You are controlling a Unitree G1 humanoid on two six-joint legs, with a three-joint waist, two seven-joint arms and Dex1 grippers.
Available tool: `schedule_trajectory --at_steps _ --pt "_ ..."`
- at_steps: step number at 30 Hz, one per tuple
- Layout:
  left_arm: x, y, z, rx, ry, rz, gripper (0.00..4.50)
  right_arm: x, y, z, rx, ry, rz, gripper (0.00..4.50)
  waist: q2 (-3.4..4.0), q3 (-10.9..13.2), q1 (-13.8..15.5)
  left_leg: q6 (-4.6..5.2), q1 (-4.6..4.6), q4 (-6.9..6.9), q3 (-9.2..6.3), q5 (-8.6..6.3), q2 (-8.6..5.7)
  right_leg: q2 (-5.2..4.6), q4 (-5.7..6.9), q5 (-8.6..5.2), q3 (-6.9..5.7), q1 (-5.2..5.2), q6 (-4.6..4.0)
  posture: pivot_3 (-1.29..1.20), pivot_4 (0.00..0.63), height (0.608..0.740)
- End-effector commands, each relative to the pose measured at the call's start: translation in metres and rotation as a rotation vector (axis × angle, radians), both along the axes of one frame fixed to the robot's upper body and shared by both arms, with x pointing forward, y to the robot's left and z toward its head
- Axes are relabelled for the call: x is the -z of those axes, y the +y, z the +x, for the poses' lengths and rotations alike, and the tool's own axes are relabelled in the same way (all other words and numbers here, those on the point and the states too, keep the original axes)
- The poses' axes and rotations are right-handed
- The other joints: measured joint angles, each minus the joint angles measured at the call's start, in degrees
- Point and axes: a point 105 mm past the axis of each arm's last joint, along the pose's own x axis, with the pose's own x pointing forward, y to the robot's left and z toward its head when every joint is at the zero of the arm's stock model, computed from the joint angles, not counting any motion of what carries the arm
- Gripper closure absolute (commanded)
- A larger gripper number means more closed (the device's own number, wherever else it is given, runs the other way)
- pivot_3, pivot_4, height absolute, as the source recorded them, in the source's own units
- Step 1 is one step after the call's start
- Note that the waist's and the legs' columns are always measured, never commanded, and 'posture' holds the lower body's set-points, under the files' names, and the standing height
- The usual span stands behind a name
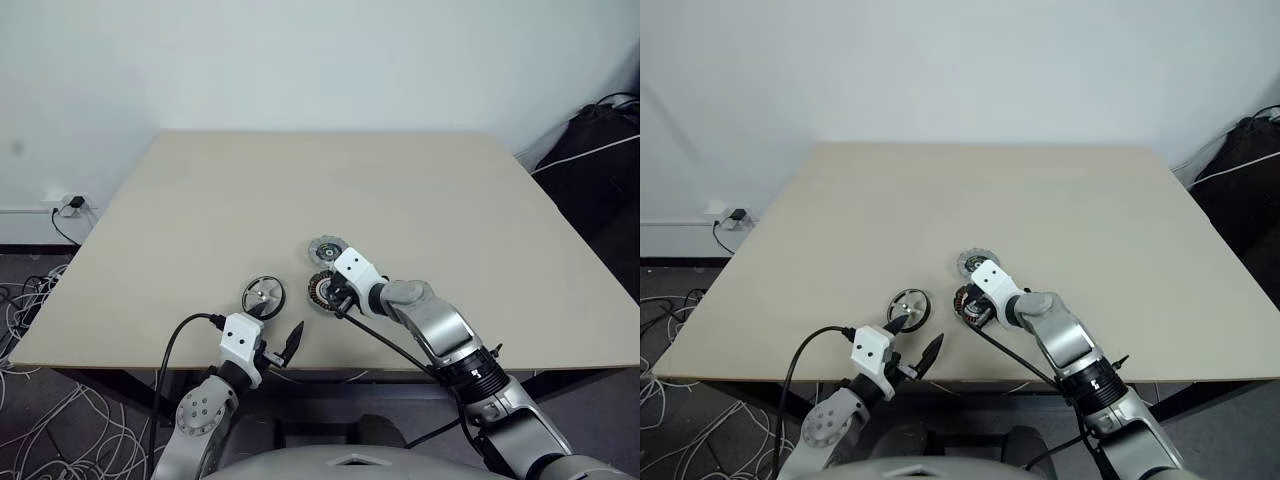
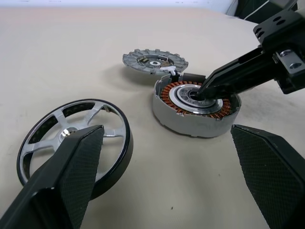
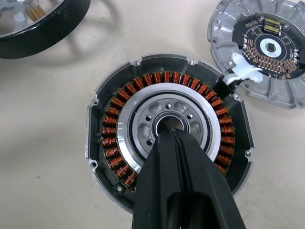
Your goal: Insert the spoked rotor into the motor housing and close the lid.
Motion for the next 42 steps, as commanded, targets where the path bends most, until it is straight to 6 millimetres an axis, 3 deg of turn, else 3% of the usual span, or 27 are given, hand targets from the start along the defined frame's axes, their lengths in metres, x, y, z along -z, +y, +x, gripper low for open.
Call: schedule_trajectory --at_steps 1,5,8,12,16,18,29,32,36,42 --pt "-0.016 -0.003 0.004 0.018 -0.057 -0.019 0.00 -0.040 0.011 0.013 -0.007 -0.127 0.120 4.48 0.03 0.06 -0.07 0.00 -0.03 -0.01 0.00 0.00 0.00 0.00 0.00 0.00 0.00 -0.04 0.00 0.00 0.000 0.740" --pt "-0.017 -0.003 0.004 0.020 -0.055 -0.019 0.00 -0.056 0.016 0.018 0.004 -0.175 0.185 4.48 0.02 0.08 -0.10 0.00 -0.03 -0.06 0.00 0.00 0.02 0.04 -0.03 -0.02 0.00 -0.05 -0.03 0.00 0.000 0.740" --pt "-0.017 -0.003 0.004 0.020 -0.055 -0.019 0.00 -0.056 0.018 0.020 0.013 -0.179 0.198 4.48 0.01 0.08 -0.06 0.00 -0.03 -0.06 0.01 0.00 0.01 0.04 -0.04 -0.02 0.00 -0.05 -0.04 0.00 0.000 0.740" --pt "-0.019 -0.003 0.004 0.019 -0.056 -0.020 0.00 -0.030 0.013 0.019 0.049 -0.114 0.160 4.48 0.00 0.09 -0.06 0.00 -0.03 -0.05 0.01 0.00 0.01 0.03 -0.02 -0.01 0.00 -0.04 -0.03 0.00 0.000 0.740" --pt "-0.021 -0.003 0.004 0.012 -0.057 -0.019 0.00 0.008 -0.001 0.009 0.081 -0.011 0.060 4.48 -0.01 0.09 -0.05 0.00 -0.02 -0.05 0.02 0.00 0.01 0.02 -0.03 -0.01 0.00 -0.04 -0.03 0.00 0.000 0.740" --pt "-0.022 -0.002 0.003 0.009 -0.056 -0.018 0.00 0.016 -0.005 0.004 0.077 0.015 0.036 4.48 0.15 0.00 -0.14 0.00 -0.02 -0.06 0.05 0.00 0.00 0.01 -0.03 -0.01 0.03 -0.05 -0.04 0.00 0.000 0.740" --pt "-0.019 -0.004 0.004 0.019 -0.050 -0.019 0.00 -0.048 0.008 0.015 -0.055 -0.168 0.067 4.48 0.12 0.08 -0.11 0.00 -0.02 -0.04 0.05 0.00 0.03 0.02 -0.02 0.03 0.02 -0.08 -0.03 0.00 0.000 0.740" --pt "-0.019 -0.005 0.004 0.019 -0.049 -0.021 0.00 -0.050 0.005 0.015 -0.084 -0.162 0.000 4.48 0.10 0.09 -0.06 0.00 -0.03 -0.05 0.04 0.00 0.02 0.03 -0.04 0.02 0.02 -0.08 -0.05 0.00 0.000 0.740" --pt "-0.018 -0.006 0.004 0.012 -0.049 -0.028 0.00 -0.047 0.001 0.017 -0.085 -0.146 -0.083 3.60 0.05 0.12 -0.02 0.00 -0.04 -0.05 0.04 0.00 0.01 0.02 -0.05 0.02 0.01 -0.08 -0.07 0.00 0.000 0.740" --pt "-0.017 -0.006 0.003 0.003 -0.046 -0.032 0.00 -0.039 0.004 0.016 -0.079 -0.102 -0.132 3.60 0.04 0.13 -0.06 0.00 -0.03 -0.04 0.04 0.00 0.02 0.01 -0.03 0.02 0.00 -0.08 -0.07 0.00 0.000 0.740"
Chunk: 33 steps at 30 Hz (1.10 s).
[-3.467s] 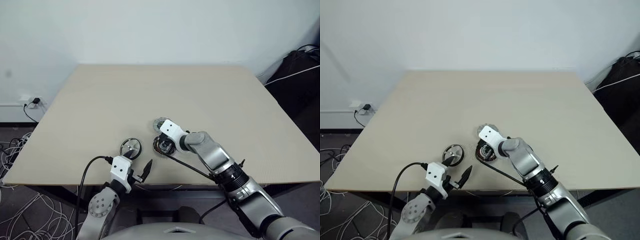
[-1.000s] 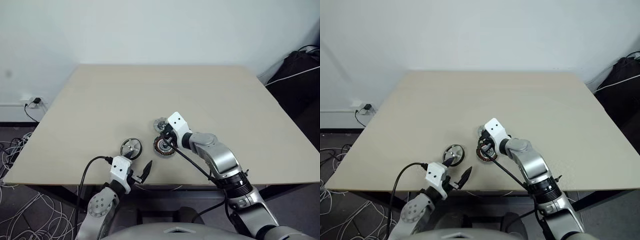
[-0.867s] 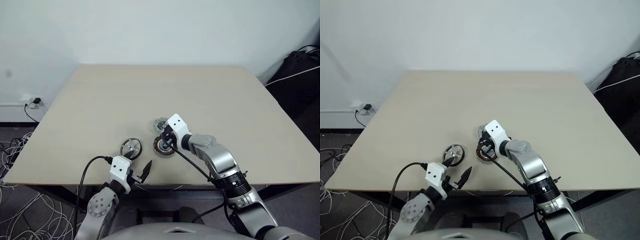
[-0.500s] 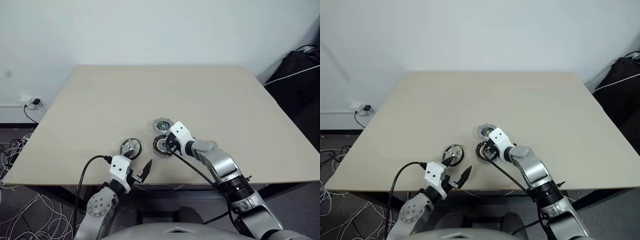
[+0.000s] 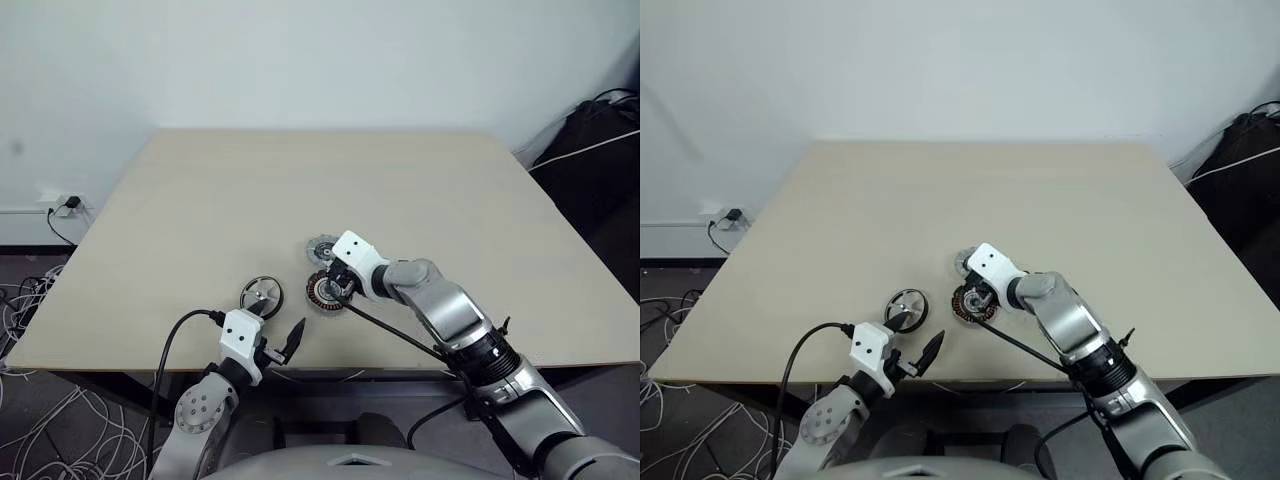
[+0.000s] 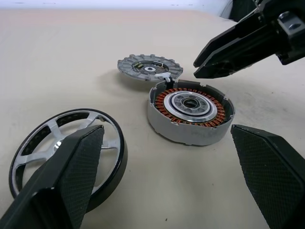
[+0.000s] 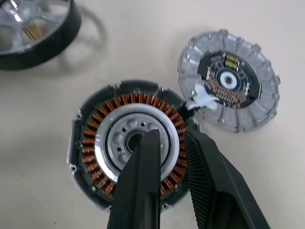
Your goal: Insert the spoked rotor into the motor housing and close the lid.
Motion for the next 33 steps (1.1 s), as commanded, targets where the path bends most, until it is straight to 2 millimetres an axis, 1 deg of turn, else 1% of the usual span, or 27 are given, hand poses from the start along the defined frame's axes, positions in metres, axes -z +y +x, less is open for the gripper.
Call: schedule_trajectory --at_steps 1,19,27,33 --pt "-0.007 -0.002 0.002 0.000 -0.037 -0.008 0.00 -0.009 0.004 0.005 -0.004 -0.028 -0.013 3.60 0.00 0.00 0.00 0.00 0.00 0.00 0.00 0.00 0.00 0.00 0.00 0.00 0.00 0.00 0.00 0.00 0.000 0.740" --pt "-0.001 -0.001 0.002 -0.009 -0.036 -0.016 0.00 0.007 0.010 0.006 0.005 0.019 -0.061 3.60 -0.01 0.01 -0.02 0.00 0.00 -0.01 0.00 0.00 0.00 0.01 -0.01 0.00 -0.01 0.00 0.00 0.00 0.000 0.740" --pt "0.003 0.000 0.002 -0.015 -0.040 -0.016 0.00 0.012 0.008 0.010 -0.004 -0.008 -0.119 3.60 -0.01 0.01 -0.01 0.00 0.00 0.00 0.00 0.00 0.00 0.00 0.00 0.00 -0.01 0.00 0.00 0.00 0.000 0.740" --pt "0.000 0.001 0.003 -0.019 -0.048 -0.015 0.00 0.012 0.010 0.012 -0.021 -0.030 -0.138 3.60 -0.01 0.01 -0.04 0.00 0.00 0.00 0.00 0.00 0.00 0.00 0.00 0.00 -0.01 0.00 0.00 0.00 0.000 0.740"
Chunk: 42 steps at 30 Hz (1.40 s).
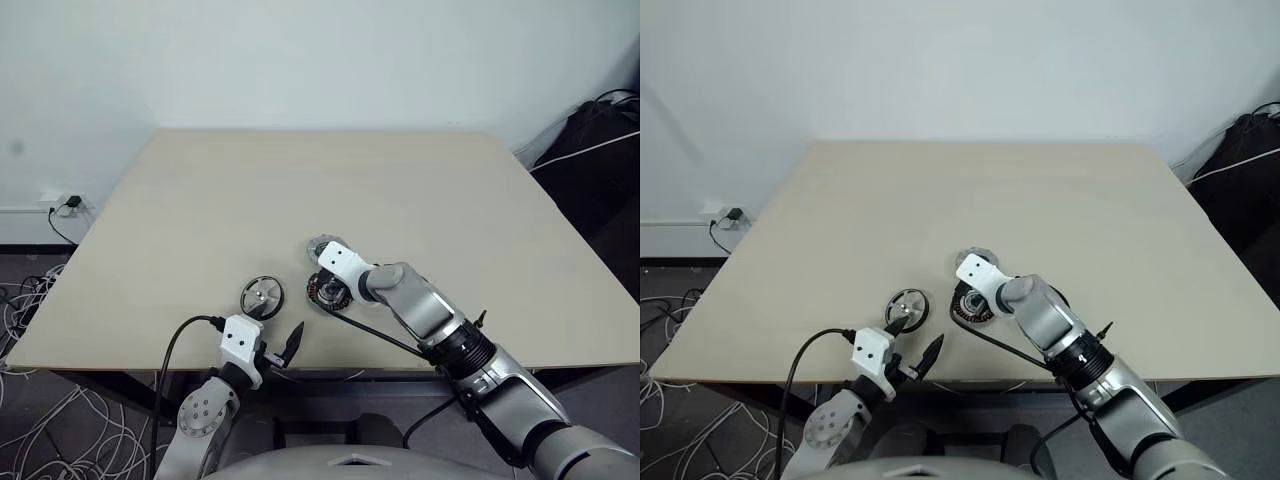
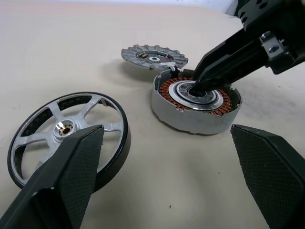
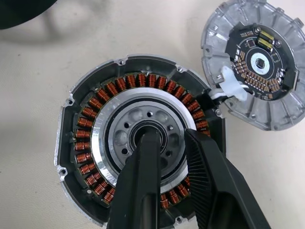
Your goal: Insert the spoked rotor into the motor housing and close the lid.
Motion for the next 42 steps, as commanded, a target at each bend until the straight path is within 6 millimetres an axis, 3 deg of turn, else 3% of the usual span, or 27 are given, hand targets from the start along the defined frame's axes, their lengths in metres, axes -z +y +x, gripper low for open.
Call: schedule_trajectory --at_steps 1,2,5,17,28,42 --pt "-0.012 0.000 0.004 -0.004 -0.056 -0.008 0.00 -0.011 -0.001 0.009 -0.004 -0.058 -0.010 3.60 0.00 0.00 0.00 0.00 0.00 0.00 0.00 0.00 0.00 0.00 0.00 0.00 0.00 0.00 0.00 0.00 0.000 0.740" --pt "-0.013 0.000 0.004 -0.004 -0.057 -0.008 0.00 -0.011 0.000 0.009 -0.007 -0.062 -0.009 3.60 0.00 0.00 0.00 0.00 0.00 0.00 0.00 0.00 0.00 0.00 0.01 0.00 0.00 0.00 0.00 0.00 0.000 0.740" --pt "-0.014 0.000 0.004 -0.003 -0.060 -0.007 0.00 -0.012 0.000 0.009 -0.012 -0.067 -0.007 4.48 -0.01 -0.01 -0.02 0.00 0.01 0.00 0.00 0.00 0.00 0.00 0.01 0.00 0.00 0.00 0.00 0.00 0.000 0.740" --pt "-0.017 -0.002 0.006 0.005 -0.063 -0.004 0.00 -0.016 0.003 0.006 -0.035 -0.088 0.002 4.48 0.00 0.00 0.03 0.00 -0.01 0.01 0.01 0.00 0.01 -0.02 0.01 0.01 -0.01 -0.01 0.02 0.00 0.000 0.740" --pt "-0.018 -0.002 0.006 0.010 -0.063 -0.005 0.00 -0.034 0.011 0.002 -0.133 -0.163 0.063 4.48 -0.01 0.01 0.01 0.00 -0.01 -0.01 0.01 0.00 0.01 -0.01 -0.02 0.01 -0.02 -0.02 0.02 0.00 0.000 0.740" --pt "-0.018 -0.002 0.006 0.008 -0.057 -0.005 0.00 -0.022 -0.004 0.011 0.031 0.000 0.131 4.48 -0.02 0.02 0.05 0.00 -0.01 0.00 0.01 0.00 0.01 -0.02 -0.01 0.01 -0.01 -0.02 0.01 0.00 0.000 0.740"
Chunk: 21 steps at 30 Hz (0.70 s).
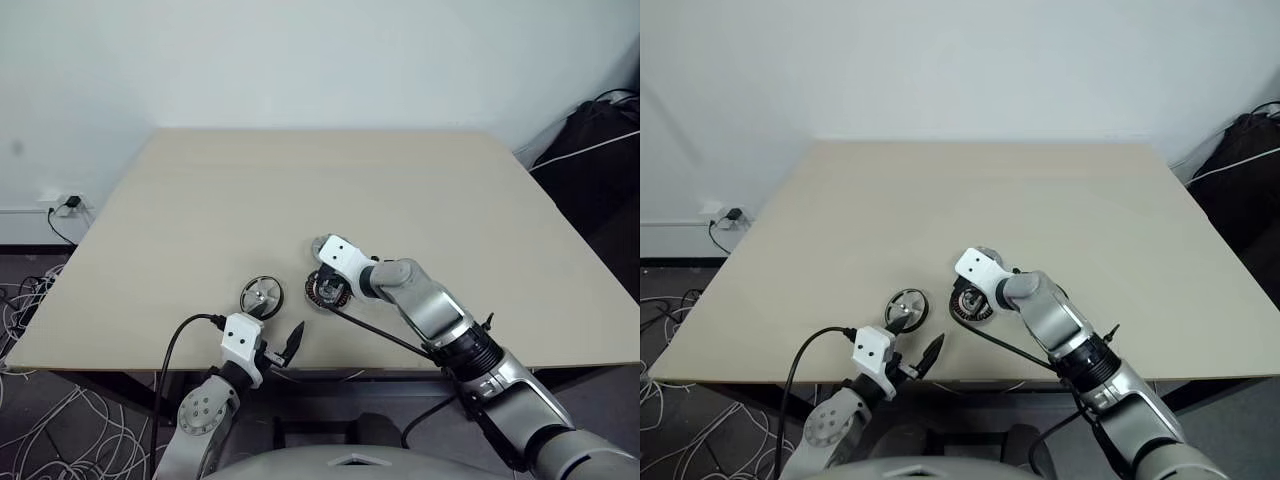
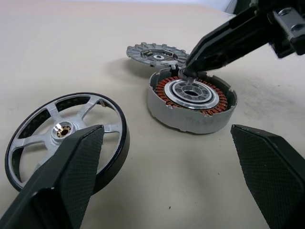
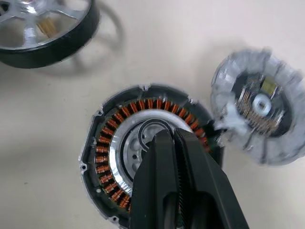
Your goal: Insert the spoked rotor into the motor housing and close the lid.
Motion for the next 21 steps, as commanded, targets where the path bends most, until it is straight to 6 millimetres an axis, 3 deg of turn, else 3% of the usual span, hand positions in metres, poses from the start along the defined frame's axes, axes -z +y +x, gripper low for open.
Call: schedule_trajectory --at_steps 1,21 --pt "-0.0169 -0.0019 0.0045 0.001 -0.066 -0.012 0.00 -0.0109 -0.0066 0.0110 0.051 0.003 0.024 4.48 0.00 0.00 -0.01 0.00 0.00 0.00 0.00 0.00 0.00 -0.01 0.00 0.00 0.00 0.00 0.00 0.00 0.000 0.740" --pt "-0.0145 -0.0019 0.0032 0.000 -0.061 -0.014 0.00 -0.0115 -0.0038 0.0116 0.076 0.050 0.065 4.48 0.02 0.01 -0.07 0.00 0.00 -0.03 0.00 0.00 0.00 0.00 0.00 0.00 0.00 -0.02 -0.01 0.00 0.000 0.740"
